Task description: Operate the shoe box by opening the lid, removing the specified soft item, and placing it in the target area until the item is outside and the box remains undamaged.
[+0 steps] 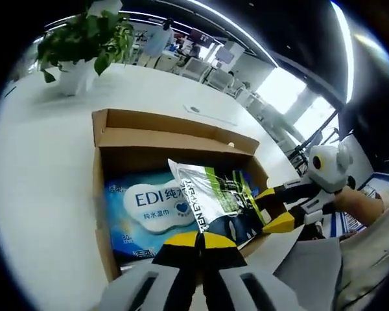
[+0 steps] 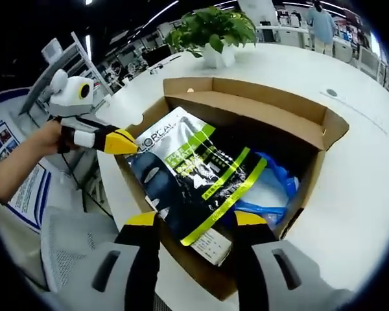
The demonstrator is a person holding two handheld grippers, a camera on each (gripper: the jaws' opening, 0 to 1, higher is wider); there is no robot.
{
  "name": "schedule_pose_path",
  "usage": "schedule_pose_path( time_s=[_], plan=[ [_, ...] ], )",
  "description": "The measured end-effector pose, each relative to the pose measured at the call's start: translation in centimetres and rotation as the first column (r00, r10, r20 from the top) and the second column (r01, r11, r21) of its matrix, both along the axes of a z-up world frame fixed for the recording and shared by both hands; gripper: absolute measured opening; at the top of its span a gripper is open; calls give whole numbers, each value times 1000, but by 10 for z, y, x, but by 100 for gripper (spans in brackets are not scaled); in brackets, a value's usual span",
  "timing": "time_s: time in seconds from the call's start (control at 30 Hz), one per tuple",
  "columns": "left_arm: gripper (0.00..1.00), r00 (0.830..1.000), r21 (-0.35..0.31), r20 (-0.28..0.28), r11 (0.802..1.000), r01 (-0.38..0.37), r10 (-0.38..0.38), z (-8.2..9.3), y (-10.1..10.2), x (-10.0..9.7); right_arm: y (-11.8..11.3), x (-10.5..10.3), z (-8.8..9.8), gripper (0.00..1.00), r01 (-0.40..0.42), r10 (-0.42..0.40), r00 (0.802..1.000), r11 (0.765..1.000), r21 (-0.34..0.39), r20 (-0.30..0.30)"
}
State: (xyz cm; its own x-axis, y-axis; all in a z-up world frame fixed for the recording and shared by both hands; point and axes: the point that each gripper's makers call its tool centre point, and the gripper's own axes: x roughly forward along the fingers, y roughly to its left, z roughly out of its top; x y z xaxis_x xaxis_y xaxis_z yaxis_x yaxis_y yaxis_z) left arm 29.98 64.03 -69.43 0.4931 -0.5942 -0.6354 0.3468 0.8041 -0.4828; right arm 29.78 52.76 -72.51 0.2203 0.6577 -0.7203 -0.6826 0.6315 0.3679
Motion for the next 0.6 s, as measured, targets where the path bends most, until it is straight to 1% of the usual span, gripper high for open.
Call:
schedule_pose_path(
  time_s=[0.1, 0.17, 0.3, 0.37, 0.47, 0.53, 0.57, 0.6],
  plan=[
    [0, 1000, -1, 4, 1000, 5, -5, 1, 0, 0, 4, 1, 0, 37, 18, -18, 1000, 1000, 15, -20],
    [0, 1000, 0, 6, 1000, 5, -5, 0, 0, 0, 6, 1, -1, 39, 38, -37, 998, 999, 24, -46],
    [0, 1000, 17, 6, 1000, 7, -7, -2, 2, -1, 8, 3, -1, 37, 62, -60, 997, 997, 35, -52],
    [0, 1000, 22, 7, 1000, 8, -8, -3, 3, -2, 10, 5, 2, 34, 80, -77, 996, 995, 54, -50],
    [0, 1000, 25, 7, 1000, 4, -4, -3, 4, -2, 10, 11, 5, 27, 123, -118, 991, 989, 83, -60],
    [0, 1000, 27, 9, 1000, 4, -4, -3, 4, -3, 11, 13, 7, 20, 139, -134, 989, 986, 91, -63],
    [0, 1000, 30, 10, 1000, 6, -6, -3, 3, -3, 9, 14, 4, 18, 150, -146, 988, 986, 73, -60],
    [0, 1000, 36, 12, 999, 7, -7, -4, 3, -4, 9, 14, 3, 16, 142, -139, 989, 988, 67, -54]
  ],
)
